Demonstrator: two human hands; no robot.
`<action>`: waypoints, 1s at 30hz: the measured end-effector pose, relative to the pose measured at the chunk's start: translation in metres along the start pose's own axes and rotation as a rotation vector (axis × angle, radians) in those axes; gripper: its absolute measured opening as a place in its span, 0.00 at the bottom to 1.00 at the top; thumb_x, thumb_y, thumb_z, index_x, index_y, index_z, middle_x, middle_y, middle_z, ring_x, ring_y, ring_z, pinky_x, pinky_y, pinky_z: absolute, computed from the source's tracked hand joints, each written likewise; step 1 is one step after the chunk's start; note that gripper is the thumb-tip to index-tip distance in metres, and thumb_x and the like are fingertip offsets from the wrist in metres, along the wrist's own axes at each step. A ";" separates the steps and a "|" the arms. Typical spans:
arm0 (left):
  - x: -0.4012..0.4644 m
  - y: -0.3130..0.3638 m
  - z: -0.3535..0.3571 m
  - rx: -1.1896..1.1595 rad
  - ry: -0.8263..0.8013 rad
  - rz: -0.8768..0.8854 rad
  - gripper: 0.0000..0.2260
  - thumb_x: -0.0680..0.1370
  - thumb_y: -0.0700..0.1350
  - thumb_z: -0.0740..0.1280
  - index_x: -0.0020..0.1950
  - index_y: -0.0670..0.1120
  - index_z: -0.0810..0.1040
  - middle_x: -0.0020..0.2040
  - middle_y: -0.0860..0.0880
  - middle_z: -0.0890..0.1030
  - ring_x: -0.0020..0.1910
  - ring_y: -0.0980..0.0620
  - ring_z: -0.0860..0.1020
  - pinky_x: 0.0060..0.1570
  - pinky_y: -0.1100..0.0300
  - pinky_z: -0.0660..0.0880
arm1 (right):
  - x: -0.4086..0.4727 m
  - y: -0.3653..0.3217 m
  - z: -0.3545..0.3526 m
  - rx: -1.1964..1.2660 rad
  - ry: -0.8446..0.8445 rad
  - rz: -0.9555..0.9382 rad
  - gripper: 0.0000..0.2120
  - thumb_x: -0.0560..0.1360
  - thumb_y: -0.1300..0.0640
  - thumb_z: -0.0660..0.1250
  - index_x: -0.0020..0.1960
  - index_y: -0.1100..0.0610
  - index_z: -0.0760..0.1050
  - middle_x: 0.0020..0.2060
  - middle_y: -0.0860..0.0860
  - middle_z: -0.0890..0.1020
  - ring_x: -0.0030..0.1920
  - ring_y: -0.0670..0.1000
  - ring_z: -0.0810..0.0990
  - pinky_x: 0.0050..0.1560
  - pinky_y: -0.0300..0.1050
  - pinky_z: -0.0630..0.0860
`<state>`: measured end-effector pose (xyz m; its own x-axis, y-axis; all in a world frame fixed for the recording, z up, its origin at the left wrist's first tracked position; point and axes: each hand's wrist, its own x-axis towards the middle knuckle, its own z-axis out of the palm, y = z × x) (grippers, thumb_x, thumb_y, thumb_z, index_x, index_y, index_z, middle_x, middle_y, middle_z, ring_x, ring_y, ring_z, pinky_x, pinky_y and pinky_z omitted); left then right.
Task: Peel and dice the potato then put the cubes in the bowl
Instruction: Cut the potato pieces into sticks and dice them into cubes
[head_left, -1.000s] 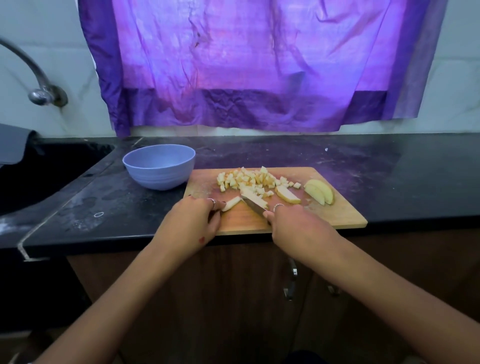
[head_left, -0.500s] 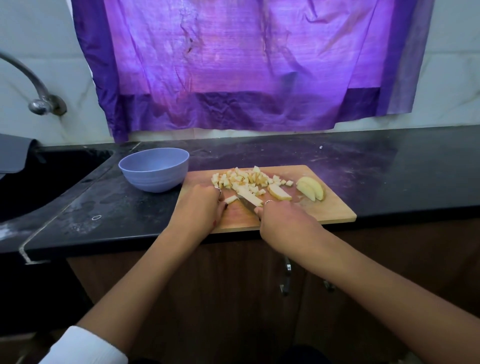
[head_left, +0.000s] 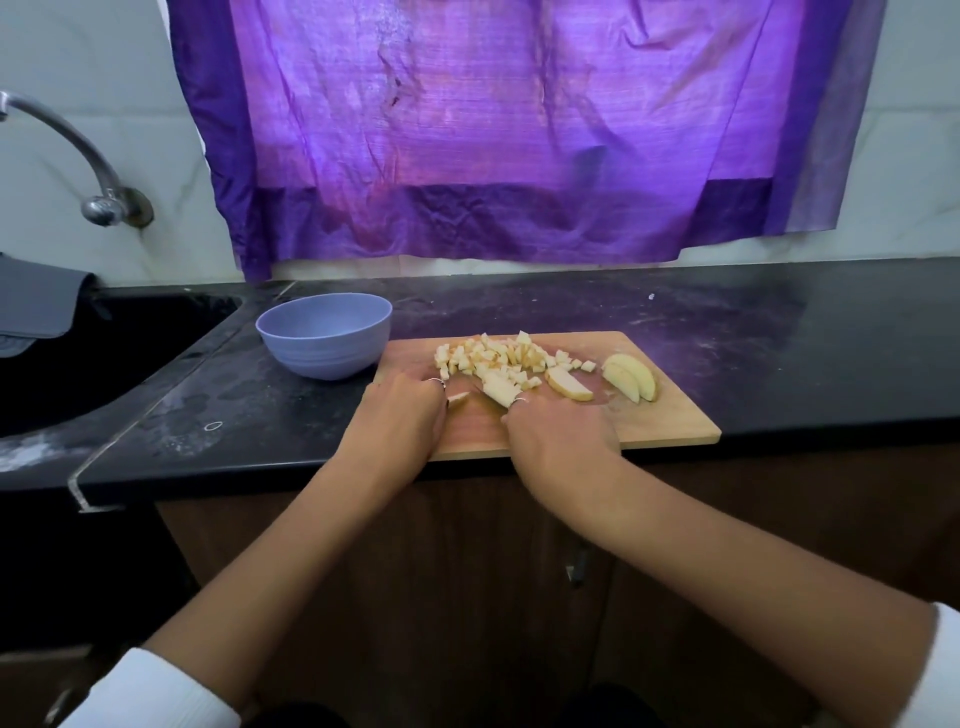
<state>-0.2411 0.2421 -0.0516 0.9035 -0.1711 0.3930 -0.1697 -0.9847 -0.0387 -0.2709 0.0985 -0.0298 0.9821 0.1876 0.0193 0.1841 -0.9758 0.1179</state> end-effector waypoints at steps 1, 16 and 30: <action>-0.003 0.000 -0.001 -0.004 0.007 -0.014 0.13 0.83 0.45 0.56 0.54 0.41 0.78 0.58 0.44 0.76 0.56 0.44 0.74 0.48 0.53 0.67 | 0.000 0.004 0.001 0.018 0.020 0.016 0.13 0.80 0.61 0.59 0.65 0.57 0.69 0.58 0.53 0.76 0.56 0.55 0.77 0.46 0.48 0.69; 0.000 -0.005 0.025 -0.469 0.229 -0.157 0.09 0.79 0.48 0.66 0.53 0.44 0.82 0.47 0.48 0.81 0.43 0.52 0.75 0.50 0.49 0.76 | -0.006 0.020 0.012 0.539 0.231 -0.077 0.16 0.82 0.53 0.56 0.69 0.48 0.67 0.48 0.52 0.79 0.46 0.50 0.77 0.48 0.49 0.77; 0.004 -0.013 0.037 -0.513 0.291 -0.154 0.09 0.78 0.48 0.68 0.49 0.43 0.83 0.38 0.51 0.77 0.35 0.57 0.71 0.39 0.62 0.66 | 0.013 0.020 0.020 0.544 0.276 -0.108 0.16 0.81 0.55 0.57 0.67 0.50 0.74 0.42 0.52 0.78 0.41 0.50 0.78 0.44 0.44 0.75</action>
<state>-0.2204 0.2533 -0.0831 0.8002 0.0586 0.5968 -0.2794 -0.8442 0.4574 -0.2535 0.0795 -0.0473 0.9234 0.2396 0.2999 0.3475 -0.8536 -0.3881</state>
